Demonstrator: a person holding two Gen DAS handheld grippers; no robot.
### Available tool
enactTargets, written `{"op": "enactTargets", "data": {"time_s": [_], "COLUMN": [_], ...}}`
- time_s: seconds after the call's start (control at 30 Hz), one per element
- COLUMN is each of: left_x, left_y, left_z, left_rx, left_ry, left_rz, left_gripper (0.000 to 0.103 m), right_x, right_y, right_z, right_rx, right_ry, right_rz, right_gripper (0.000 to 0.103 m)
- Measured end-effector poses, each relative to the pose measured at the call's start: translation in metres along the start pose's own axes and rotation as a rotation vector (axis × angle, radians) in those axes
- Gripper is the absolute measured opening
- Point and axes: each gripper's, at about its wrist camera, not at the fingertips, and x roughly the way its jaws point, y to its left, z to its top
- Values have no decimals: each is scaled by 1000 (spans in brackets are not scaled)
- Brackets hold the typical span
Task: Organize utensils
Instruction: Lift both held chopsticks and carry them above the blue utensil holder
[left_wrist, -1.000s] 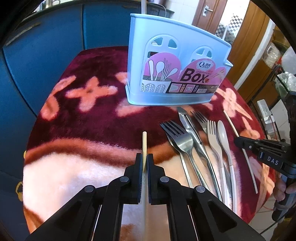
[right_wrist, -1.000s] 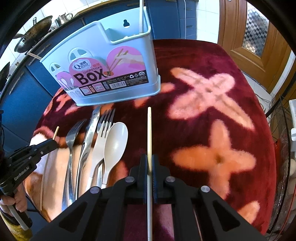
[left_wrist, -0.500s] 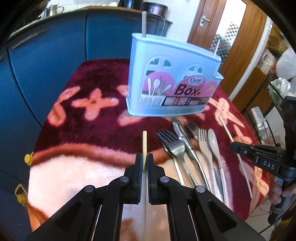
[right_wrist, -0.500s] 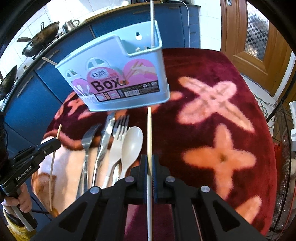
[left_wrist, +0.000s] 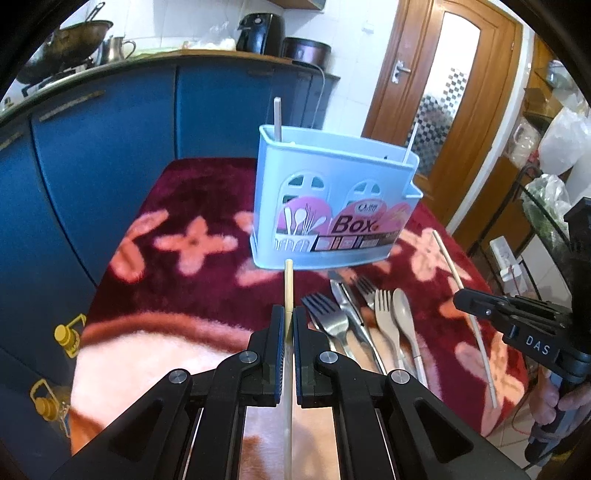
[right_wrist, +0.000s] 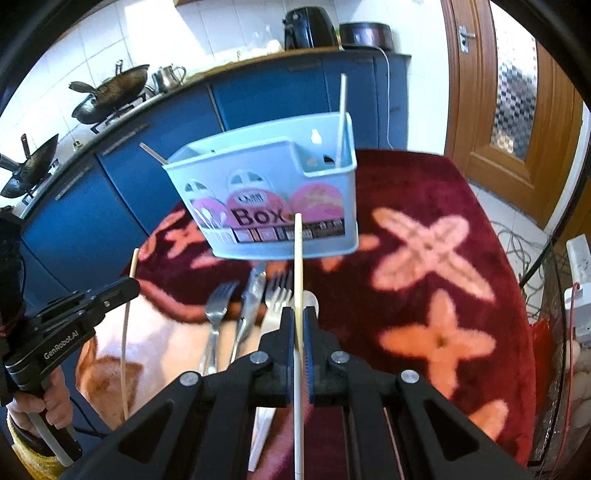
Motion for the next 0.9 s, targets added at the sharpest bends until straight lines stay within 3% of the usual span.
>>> {"op": "enactTargets", "data": {"time_s": [0.4,0.9], "left_x": [-15,-26], "left_y": [-6,-17], "left_z": [15,50], "left_rx": [-10,-9], "left_ry": [-80,-182], "left_rz": [-5,5], "left_gripper": [4,4], "right_x": [-19,-22], "right_y": [13,20], "right_z": [11,37], "right_rx": [-34,-52], "right_ry": [-121,-213], "right_rz": [-19,-47], "right_gripper": [6,6]}}
